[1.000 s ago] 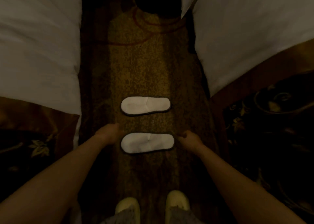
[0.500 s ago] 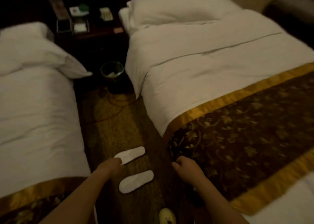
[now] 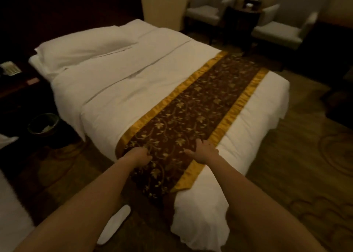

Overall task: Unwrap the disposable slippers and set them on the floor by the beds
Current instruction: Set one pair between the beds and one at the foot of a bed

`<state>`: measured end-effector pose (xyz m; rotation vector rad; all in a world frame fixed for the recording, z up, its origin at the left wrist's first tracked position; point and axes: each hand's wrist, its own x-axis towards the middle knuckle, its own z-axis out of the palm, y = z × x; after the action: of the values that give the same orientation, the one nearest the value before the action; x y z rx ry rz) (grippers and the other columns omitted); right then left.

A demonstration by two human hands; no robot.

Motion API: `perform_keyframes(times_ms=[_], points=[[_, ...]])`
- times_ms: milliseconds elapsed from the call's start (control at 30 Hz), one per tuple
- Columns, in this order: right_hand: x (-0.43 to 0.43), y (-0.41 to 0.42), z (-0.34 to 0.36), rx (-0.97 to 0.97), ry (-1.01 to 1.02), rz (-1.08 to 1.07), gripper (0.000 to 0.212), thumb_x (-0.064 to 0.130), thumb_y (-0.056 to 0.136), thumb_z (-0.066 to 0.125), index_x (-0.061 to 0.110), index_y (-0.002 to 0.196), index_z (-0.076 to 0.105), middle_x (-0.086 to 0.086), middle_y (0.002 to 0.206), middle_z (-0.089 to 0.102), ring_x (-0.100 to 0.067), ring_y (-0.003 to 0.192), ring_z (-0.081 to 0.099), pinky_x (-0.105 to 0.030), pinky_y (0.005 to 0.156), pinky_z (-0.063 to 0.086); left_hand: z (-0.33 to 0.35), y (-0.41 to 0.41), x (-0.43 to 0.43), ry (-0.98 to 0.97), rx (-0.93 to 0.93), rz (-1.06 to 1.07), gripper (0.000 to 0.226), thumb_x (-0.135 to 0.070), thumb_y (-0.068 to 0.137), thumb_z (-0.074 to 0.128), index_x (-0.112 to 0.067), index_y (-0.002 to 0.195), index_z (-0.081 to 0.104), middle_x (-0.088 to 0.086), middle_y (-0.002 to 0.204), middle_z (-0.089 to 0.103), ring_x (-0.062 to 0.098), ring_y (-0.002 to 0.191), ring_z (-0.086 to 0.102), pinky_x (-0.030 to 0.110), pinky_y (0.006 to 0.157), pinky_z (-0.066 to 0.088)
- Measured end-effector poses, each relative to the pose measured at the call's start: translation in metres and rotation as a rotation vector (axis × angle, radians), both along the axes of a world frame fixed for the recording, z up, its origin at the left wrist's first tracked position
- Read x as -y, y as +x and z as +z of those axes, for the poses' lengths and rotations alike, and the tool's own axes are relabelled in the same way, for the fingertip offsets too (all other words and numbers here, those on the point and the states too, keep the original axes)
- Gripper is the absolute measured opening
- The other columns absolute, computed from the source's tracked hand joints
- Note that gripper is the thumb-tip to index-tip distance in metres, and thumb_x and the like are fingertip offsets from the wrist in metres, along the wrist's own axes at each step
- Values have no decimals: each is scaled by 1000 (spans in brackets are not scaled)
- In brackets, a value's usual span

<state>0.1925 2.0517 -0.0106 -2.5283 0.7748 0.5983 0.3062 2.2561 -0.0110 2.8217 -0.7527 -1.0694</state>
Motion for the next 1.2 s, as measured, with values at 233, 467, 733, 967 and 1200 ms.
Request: perform_keyframes(times_ms=[233,467,733,967,1200], points=[[137,-81,20,50,-31,-13,77,63,86,40,19,146,20,-14,150,29,-38,135,30,-54,108,28,13,-58,182,-13,52,-105,43,-34,94,41,-9,129,50,13,137,50,29,123,48,35,99,41],[282,-160,44,54,-5,-260,73,58,89,41,19,146,19,-13,152,26,-38,137,26,-52,110,31,41,-119,367,-58,62,-304,51,-36,95,42,-9,137,42,14,147,40,30,133,39,37,108,35],[425,-219,46,66,-19,-462,69,50,91,43,14,146,18,-15,153,21,-38,141,16,-51,115,22,45,-162,538,-90,86,-491,53,-37,95,43,-10,140,38,12,147,41,28,132,41,35,105,37],[583,-215,29,39,-11,-507,73,49,91,43,11,147,17,-19,153,21,-39,141,18,-48,116,21,36,-150,702,-104,47,-538,55,-36,95,43,-9,142,33,12,150,36,28,135,37,35,110,32],[734,-204,39,49,-40,-568,74,53,90,44,10,145,20,-20,152,24,-39,140,19,-47,113,22,58,-130,863,-99,50,-617,51,-33,97,41,-9,141,35,12,146,41,27,131,42,34,106,35]])
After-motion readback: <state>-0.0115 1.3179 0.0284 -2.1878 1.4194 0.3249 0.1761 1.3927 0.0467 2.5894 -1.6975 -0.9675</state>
